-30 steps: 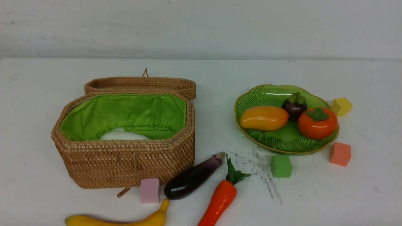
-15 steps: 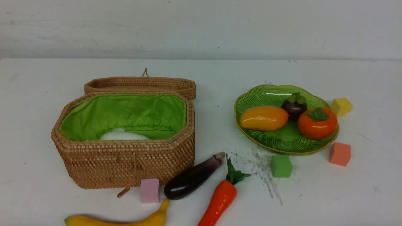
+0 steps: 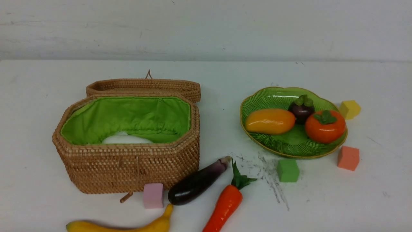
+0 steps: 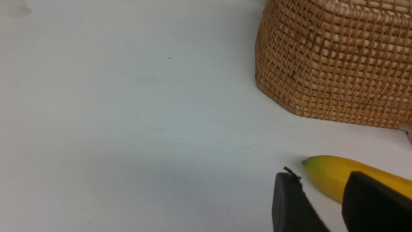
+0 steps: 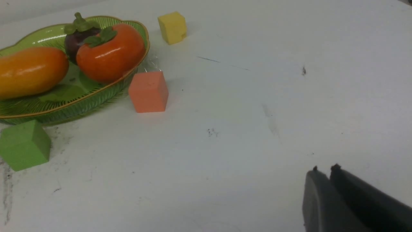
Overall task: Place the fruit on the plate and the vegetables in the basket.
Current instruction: Use the left arm to grab a banana and put it into the right plate
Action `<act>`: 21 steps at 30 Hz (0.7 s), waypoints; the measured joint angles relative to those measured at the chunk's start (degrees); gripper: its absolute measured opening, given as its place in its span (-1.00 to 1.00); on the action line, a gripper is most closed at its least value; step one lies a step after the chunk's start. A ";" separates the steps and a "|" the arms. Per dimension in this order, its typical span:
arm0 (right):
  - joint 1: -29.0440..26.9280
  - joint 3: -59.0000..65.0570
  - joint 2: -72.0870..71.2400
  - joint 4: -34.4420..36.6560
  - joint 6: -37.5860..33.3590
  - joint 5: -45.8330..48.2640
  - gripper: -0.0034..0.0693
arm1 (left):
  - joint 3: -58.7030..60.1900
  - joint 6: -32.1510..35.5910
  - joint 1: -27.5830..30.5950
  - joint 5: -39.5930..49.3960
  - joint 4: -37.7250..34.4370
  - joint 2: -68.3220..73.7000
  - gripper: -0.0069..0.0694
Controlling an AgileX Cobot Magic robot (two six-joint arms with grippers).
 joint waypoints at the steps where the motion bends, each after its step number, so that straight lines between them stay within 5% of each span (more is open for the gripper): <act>1: 0.00 0.00 0.00 0.00 0.00 0.04 -0.74 | 0.00 0.00 0.00 0.00 0.78 0.00 -0.19; 14: 0.00 0.00 0.00 0.00 0.00 0.05 -0.69 | 0.00 0.00 0.00 -0.08 18.02 0.00 -0.19; 21: 0.00 0.00 0.00 0.00 0.00 0.05 -0.66 | 0.00 -8.55 0.00 -17.33 21.24 0.00 -0.19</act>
